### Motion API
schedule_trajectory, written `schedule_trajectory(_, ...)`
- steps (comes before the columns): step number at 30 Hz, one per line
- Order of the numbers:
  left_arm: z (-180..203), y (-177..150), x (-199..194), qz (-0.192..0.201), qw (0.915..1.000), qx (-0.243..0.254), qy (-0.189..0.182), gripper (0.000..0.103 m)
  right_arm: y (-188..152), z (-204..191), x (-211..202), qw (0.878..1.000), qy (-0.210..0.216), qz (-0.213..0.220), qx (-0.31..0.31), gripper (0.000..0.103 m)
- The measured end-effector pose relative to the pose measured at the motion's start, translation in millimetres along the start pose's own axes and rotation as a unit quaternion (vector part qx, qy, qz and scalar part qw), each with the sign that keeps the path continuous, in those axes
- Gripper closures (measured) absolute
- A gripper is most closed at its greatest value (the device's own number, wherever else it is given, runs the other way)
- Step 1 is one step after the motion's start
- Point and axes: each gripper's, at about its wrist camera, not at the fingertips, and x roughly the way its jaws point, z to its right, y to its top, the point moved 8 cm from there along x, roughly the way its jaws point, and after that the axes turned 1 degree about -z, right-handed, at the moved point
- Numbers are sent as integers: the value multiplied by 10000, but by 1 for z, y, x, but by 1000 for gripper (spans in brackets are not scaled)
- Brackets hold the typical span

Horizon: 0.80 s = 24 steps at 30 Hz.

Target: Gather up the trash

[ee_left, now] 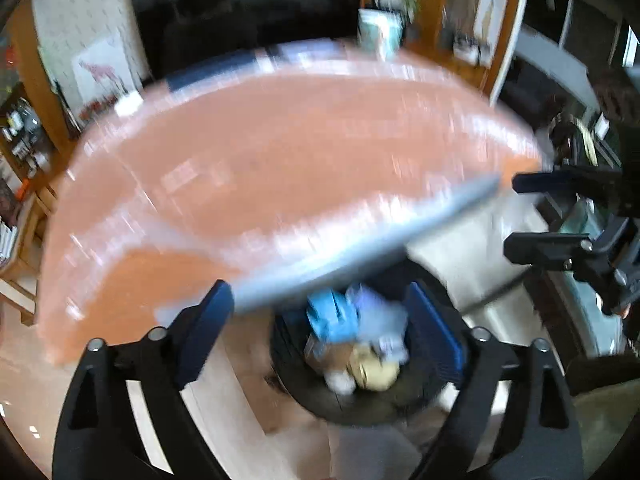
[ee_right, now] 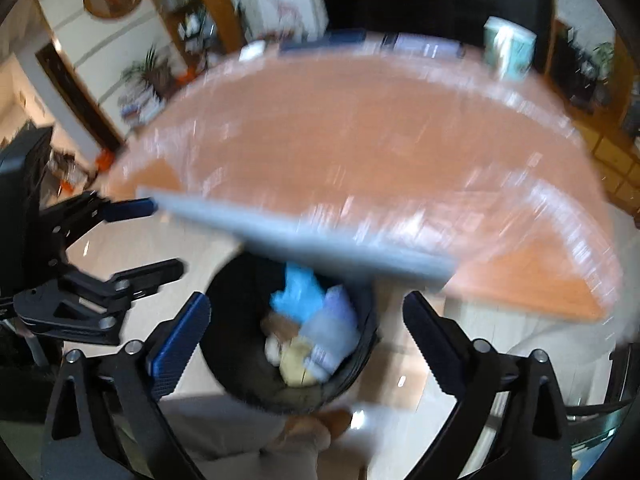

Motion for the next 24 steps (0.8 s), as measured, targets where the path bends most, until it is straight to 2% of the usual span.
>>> schedule_trajectory(4,-49,50,-11,544,9966,-540,294,8,49,32,-9,9977,-445,473,210,4)
schedule_trajectory(5,-60,57,-8,572,9955,-651,386,8,62,44,-7,9958,-686,560,247,4)
schedule_trajectory(7,-92,78,1,665,9914,-942,611,8,82,68,2,9932,-904,661,334,4)
schedule_trajectory(14,-168,123,57,525,9819,-1268,1303,8,131,140,59,9859,-1342,413,911,4)
schedule_trajectory(18,-198,134,87,333,9785,-1507,1370,8,147,175,87,9797,-1573,333,1195,4)
schedule_trajectory(24,-229,145,122,154,9755,-1684,1405,8,167,204,110,9754,-1741,292,1319,4)
